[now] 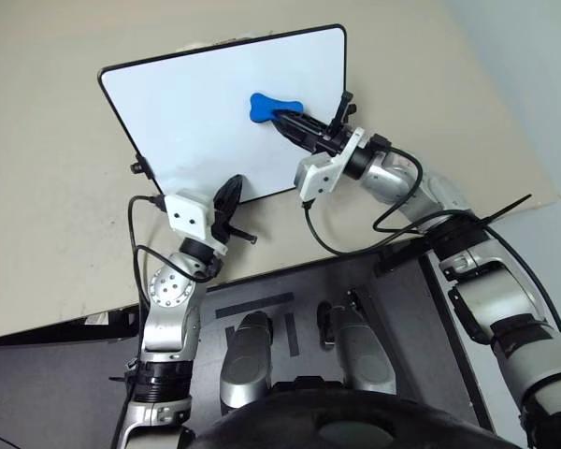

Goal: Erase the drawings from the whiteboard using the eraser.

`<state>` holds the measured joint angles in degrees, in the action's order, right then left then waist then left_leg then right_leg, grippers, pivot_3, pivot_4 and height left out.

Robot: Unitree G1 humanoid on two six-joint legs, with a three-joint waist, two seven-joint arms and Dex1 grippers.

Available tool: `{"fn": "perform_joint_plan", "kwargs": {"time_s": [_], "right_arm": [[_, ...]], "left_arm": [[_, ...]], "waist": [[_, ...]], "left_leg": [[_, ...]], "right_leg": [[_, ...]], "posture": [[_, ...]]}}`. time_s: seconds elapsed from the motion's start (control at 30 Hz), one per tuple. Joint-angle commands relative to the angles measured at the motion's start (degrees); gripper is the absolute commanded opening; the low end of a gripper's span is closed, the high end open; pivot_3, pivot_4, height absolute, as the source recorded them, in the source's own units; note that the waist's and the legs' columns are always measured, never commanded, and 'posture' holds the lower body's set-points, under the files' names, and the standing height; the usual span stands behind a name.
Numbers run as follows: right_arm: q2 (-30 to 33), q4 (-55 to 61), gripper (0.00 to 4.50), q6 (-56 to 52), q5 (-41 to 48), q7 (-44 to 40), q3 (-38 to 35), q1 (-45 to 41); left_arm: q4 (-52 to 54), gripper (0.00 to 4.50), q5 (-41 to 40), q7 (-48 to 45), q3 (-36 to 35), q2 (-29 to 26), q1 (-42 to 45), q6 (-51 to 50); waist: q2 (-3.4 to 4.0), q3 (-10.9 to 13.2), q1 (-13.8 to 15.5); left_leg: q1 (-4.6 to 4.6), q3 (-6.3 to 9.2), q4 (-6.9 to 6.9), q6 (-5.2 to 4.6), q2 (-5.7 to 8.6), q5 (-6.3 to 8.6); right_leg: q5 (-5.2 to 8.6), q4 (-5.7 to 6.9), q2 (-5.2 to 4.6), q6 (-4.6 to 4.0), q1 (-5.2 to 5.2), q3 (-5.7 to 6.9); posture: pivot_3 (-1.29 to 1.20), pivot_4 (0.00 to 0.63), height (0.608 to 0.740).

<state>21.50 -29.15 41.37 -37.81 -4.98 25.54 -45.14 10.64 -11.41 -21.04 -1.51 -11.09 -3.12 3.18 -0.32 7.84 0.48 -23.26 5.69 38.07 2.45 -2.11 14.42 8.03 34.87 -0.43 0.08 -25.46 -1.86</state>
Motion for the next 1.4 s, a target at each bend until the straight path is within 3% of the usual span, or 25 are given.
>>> {"fn": "perform_joint_plan", "kwargs": {"time_s": [0.03,0.47,0.7,1.0,1.4], "right_arm": [[1.02,3.8,0.0,-0.36,2.2,-1.35,-1.45,2.38],[5.28,19.66,0.0,-8.07,13.1,-13.77,-4.3,15.3],[7.95,30.95,0.0,-22.14,27.76,-27.62,-6.77,24.51],[10.88,38.96,0.0,-36.0,36.85,-39.36,-7.02,30.89],[8.93,41.96,3.97,-37.86,36.08,-38.56,-7.91,32.25]], "left_arm": [[0.88,0.0,-0.31,0.11,-0.28,0.02,0.14,0.53],[2.46,0.0,-0.96,-0.35,-0.8,-1.07,-1.38,-0.33],[6.3,0.0,-5.84,-3.82,-2.86,-3.61,-5.31,-1.16],[10.4,0.0,-10.14,-6.33,-5.57,-6.84,-8.84,-3.33],[14.8,0.0,-12.55,-7.42,-7.21,-9.7,-11.67,-6.83]], "waist": [[0.0,0.0,0.0],[-0.01,-0.01,0.04],[-0.04,-0.02,0.03],[-0.06,-0.03,0.03],[-0.06,-0.04,0.02]], "left_leg": [[0.0,0.0,0.0,0.0,0.0,0.0],[0.0,-0.01,0.04,0.0,0.01,0.0],[-0.04,-0.04,0.04,0.01,0.03,0.02],[0.04,-0.04,0.06,0.02,0.04,0.02],[0.19,-0.02,0.09,0.01,0.05,0.01]], "right_leg": [[0.0,0.0,0.0,0.0,0.0,0.0],[0.03,0.0,0.03,0.04,0.04,0.0],[0.21,-0.01,0.08,0.18,0.08,0.0],[0.52,0.03,0.1,0.59,0.19,-0.01],[0.67,0.09,0.12,0.78,0.31,-0.03]], "posture": [[0.0,0.15,0.74],[0.0,0.15,0.74],[0.0,0.15,0.74],[0.0,0.15,0.74],[0.0,0.15,0.74]]}}
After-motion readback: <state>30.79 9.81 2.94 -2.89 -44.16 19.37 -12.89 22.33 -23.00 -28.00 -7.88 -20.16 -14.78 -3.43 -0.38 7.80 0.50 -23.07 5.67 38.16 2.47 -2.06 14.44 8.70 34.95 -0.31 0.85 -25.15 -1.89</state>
